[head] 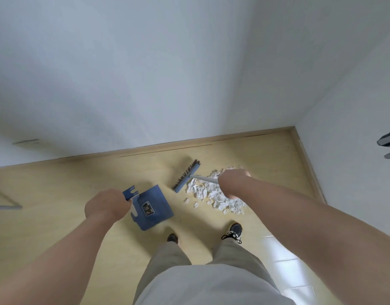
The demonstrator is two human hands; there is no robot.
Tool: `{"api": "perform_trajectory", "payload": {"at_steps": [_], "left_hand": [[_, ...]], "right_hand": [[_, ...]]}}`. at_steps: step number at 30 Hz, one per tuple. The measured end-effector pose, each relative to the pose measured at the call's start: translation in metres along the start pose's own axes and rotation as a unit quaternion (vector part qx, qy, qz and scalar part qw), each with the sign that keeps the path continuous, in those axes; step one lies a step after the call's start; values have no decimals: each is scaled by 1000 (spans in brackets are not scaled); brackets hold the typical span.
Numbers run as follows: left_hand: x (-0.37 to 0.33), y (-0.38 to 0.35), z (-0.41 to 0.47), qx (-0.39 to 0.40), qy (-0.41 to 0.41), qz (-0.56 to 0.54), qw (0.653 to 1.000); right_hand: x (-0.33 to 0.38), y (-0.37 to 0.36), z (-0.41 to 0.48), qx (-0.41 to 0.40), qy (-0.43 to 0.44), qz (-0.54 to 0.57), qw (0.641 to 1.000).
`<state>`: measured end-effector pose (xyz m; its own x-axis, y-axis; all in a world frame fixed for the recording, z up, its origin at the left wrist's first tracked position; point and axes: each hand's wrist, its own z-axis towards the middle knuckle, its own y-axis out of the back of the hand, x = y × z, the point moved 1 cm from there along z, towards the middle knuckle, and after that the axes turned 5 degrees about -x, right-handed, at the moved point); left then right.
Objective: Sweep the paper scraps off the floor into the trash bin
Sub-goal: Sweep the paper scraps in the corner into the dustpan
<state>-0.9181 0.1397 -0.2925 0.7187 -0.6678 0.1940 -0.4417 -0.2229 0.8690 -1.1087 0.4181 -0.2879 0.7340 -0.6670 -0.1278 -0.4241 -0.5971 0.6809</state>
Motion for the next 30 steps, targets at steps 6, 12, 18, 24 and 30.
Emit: {"api": "perform_trajectory", "payload": {"at_steps": [6, 12, 18, 24, 30], "left_hand": [[29, -17, 39, 42, -90, -43, 994], [71, -26, 75, 46, -149, -12, 988], [89, -65, 129, 50, -208, -25, 977], [72, -34, 72, 53, -234, -73, 968], [63, -50, 75, 58, -242, -64, 966]], "right_hand": [[45, -29, -28, 16, -52, -35, 998], [89, -37, -73, 12, -120, -32, 992], [118, -46, -111, 26, -215, 80, 973], [130, -74, -137, 30, -338, 270, 901], [131, -101, -144, 36, -444, 441, 779]]}}
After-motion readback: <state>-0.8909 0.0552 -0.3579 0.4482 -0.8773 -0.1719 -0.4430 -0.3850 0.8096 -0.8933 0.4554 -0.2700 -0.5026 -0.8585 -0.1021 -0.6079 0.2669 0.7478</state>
